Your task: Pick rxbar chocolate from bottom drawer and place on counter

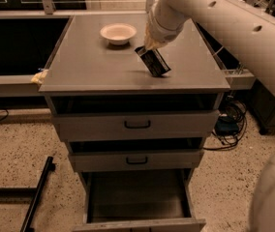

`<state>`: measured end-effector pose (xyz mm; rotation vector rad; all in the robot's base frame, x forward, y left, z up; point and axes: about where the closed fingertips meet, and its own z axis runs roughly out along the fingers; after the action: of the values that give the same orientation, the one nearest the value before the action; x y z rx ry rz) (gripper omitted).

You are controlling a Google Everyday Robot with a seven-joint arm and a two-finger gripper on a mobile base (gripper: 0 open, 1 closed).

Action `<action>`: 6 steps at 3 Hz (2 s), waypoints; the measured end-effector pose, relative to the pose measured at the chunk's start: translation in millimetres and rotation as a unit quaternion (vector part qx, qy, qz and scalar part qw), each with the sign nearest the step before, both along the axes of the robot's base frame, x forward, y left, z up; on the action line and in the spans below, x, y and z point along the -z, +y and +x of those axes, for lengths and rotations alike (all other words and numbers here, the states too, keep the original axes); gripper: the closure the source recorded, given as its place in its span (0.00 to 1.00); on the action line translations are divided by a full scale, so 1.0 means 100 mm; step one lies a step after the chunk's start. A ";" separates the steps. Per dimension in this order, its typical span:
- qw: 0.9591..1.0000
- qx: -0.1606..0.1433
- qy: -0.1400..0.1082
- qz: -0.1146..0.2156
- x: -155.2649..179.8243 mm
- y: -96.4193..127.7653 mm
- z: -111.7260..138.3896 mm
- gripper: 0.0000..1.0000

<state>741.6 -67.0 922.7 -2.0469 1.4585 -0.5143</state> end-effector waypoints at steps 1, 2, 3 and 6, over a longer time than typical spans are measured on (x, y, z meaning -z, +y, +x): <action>0.998 0.022 0.037 0.042 0.29 0.02 0.20 1.00; 0.998 0.024 0.040 0.047 0.33 0.03 0.23 0.81; 0.998 0.024 0.040 0.047 0.33 0.03 0.23 0.59; 0.998 0.023 0.040 0.047 0.33 0.03 0.23 0.00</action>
Offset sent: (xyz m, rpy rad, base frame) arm 0.0184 0.0020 -0.0260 0.0763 0.0667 -0.0396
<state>765.1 -63.7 890.0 -1.9840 1.5514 -0.3776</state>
